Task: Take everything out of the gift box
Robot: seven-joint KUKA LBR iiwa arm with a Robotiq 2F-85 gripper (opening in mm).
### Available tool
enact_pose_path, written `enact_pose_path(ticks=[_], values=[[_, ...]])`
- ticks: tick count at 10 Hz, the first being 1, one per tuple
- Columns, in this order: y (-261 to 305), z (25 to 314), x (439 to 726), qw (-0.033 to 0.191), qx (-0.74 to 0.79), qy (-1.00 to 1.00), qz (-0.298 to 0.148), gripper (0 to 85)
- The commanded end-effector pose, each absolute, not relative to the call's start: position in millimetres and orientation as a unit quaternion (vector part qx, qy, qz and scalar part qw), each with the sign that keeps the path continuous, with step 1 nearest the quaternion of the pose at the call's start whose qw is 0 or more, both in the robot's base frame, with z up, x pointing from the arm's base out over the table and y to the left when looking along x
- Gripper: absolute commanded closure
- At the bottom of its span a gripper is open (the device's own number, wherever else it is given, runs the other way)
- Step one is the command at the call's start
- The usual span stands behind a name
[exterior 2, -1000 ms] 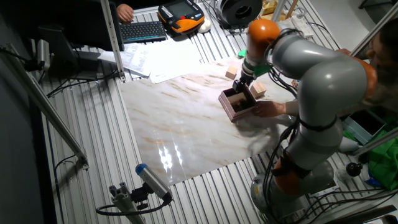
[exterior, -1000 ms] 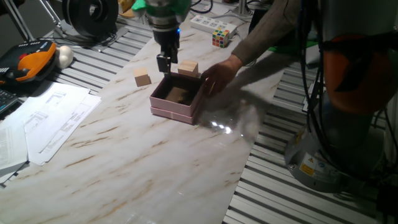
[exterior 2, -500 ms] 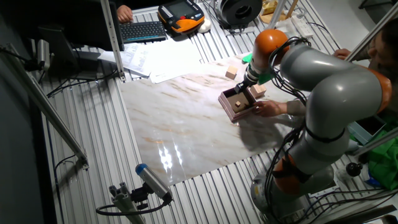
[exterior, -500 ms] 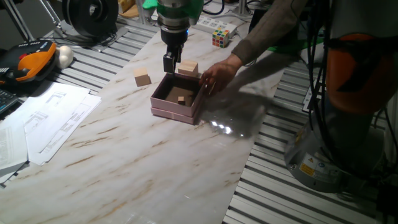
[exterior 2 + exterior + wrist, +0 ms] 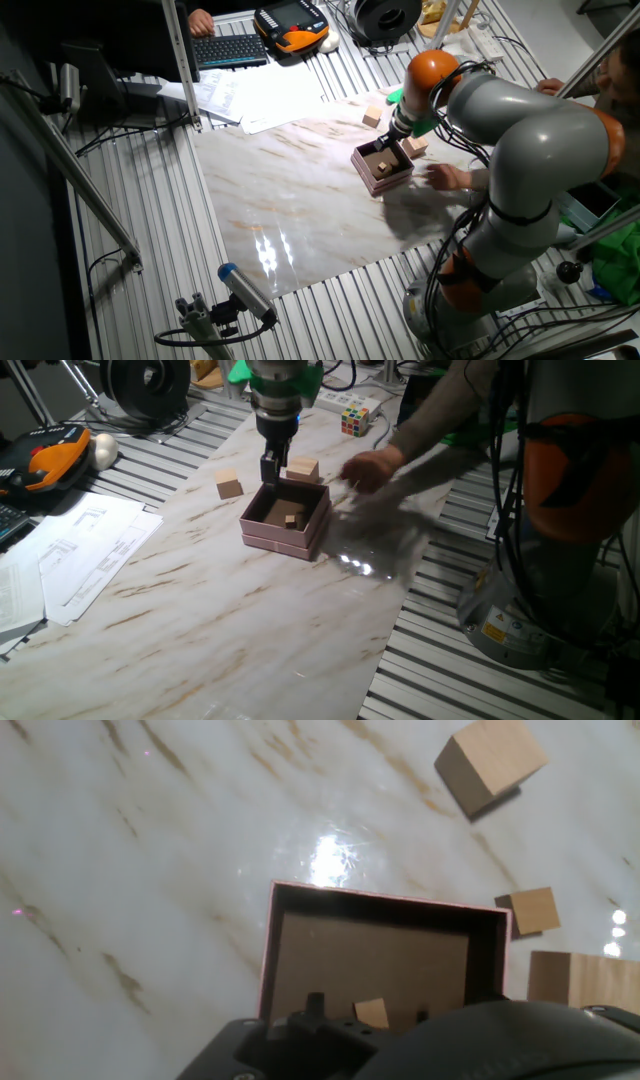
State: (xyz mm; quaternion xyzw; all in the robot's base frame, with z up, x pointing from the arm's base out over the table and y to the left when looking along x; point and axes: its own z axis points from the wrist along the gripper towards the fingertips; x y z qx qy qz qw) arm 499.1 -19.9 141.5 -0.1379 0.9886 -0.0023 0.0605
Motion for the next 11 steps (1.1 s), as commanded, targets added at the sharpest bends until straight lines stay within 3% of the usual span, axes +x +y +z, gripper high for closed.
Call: enact_pose_path(ticks=[1,4,7,8,11], values=[[-19,134,500,0.066,-0.142,0.988,-0.002,17.0],[-11,112,496,0.077,-0.152,0.985,-0.008,17.0],[-16,94,494,0.062,-0.176,0.982,-0.002,17.0],[-19,88,494,0.059,-0.183,0.981,-0.002,34.0],[-19,65,492,0.069,-0.188,0.98,0.002,34.0]])
